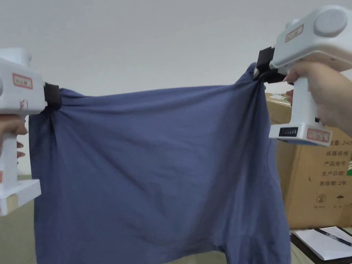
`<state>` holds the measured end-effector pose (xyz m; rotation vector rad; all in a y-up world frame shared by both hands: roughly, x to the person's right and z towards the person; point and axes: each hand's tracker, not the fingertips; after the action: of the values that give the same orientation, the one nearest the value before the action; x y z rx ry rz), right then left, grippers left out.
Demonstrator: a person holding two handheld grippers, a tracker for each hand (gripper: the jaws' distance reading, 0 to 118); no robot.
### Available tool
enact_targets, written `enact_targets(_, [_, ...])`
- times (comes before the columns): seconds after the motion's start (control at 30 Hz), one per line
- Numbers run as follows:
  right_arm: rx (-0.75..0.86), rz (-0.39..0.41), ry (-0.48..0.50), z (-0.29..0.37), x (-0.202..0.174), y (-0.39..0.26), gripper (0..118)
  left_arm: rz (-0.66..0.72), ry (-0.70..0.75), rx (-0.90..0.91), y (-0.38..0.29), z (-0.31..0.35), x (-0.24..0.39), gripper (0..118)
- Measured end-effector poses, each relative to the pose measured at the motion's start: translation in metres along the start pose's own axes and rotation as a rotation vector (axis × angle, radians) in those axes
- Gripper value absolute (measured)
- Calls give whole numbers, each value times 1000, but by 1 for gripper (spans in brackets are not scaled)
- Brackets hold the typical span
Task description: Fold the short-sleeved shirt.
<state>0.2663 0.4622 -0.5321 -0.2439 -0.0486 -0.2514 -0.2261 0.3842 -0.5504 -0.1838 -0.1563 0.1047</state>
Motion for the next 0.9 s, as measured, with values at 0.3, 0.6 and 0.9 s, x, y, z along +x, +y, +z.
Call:
enact_targets(0.3, [64, 79, -51, -30, -14, 0, 11, -73, 30, 49, -3, -46, 16, 3])
enact_targets(0.6, [-176, 30, -90, -84, 44, -205, 11, -36, -14, -262, -187, -69, 27, 3])
enact_targets(0.9, [-688, 74, 18, 3, 109, -435, 11, 78, -140, -738, -372, 9, 10, 3])
